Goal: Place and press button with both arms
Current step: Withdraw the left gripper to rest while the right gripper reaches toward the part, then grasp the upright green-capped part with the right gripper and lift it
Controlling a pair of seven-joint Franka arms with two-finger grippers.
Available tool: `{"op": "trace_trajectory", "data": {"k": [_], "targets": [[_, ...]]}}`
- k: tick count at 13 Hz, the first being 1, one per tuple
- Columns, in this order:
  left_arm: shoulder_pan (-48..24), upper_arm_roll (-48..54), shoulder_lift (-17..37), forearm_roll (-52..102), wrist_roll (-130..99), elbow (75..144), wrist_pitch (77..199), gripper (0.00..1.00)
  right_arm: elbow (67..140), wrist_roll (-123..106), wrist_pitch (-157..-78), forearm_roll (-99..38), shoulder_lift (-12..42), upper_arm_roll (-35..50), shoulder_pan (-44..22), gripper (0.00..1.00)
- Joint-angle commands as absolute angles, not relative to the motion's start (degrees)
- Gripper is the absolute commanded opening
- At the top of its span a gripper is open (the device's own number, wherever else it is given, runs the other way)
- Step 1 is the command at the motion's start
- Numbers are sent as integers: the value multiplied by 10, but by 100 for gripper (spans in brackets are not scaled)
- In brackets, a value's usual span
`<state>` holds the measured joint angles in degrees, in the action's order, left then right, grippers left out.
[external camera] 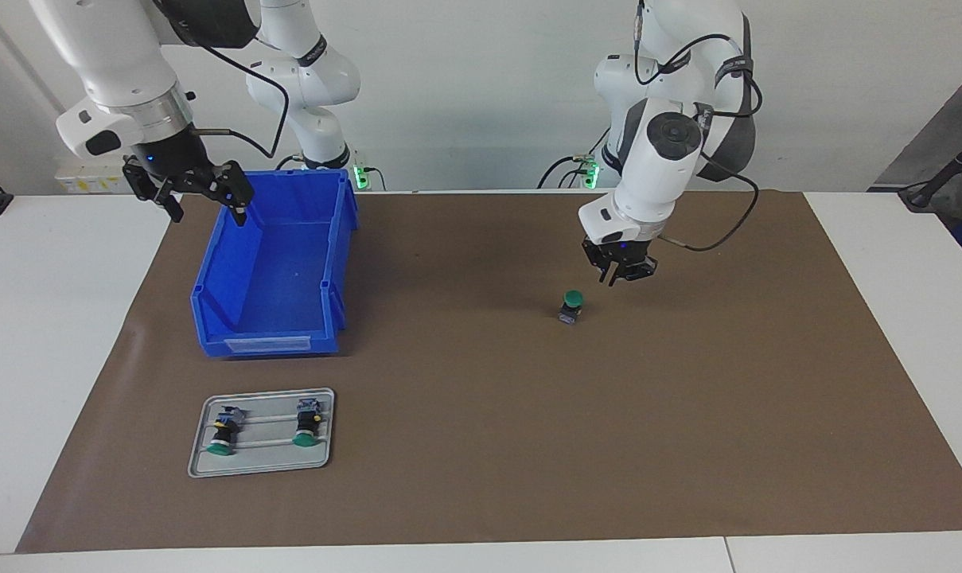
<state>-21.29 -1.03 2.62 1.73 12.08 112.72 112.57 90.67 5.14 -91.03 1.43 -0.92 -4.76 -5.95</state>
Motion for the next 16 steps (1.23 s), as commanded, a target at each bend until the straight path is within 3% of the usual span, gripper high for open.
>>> {"op": "trace_trajectory", "data": {"k": [1, 3, 5, 10, 13, 14, 16], "targets": [[-164, -12, 11, 7, 111, 1126, 1096, 100, 914, 83, -933, 11, -6, -41, -95, 100], [-129, -14, -11, 7, 105, 1123, 1080, 100, 912, 132, -958, 12, 17, -41, -145, 100], [-92, -14, -39, 7, 102, 1119, 1070, 100, 854, 245, -958, 12, 87, -40, -210, 100], [-37, -14, -12, 9, 102, 965, 943, 100, 728, 495, -1071, 13, 285, -38, -346, 100], [-26, -15, 11, 9, 102, 885, 883, 100, 599, 606, -1108, 19, 428, -40, -404, 100], [-25, -14, 17, 7, 101, 863, 862, 100, 579, 633, -1123, 23, 456, -41, -417, 100], [-25, -15, 11, 5, 98, 860, 853, 100, 580, 658, -1139, 24, 460, -39, -447, 100]]}}
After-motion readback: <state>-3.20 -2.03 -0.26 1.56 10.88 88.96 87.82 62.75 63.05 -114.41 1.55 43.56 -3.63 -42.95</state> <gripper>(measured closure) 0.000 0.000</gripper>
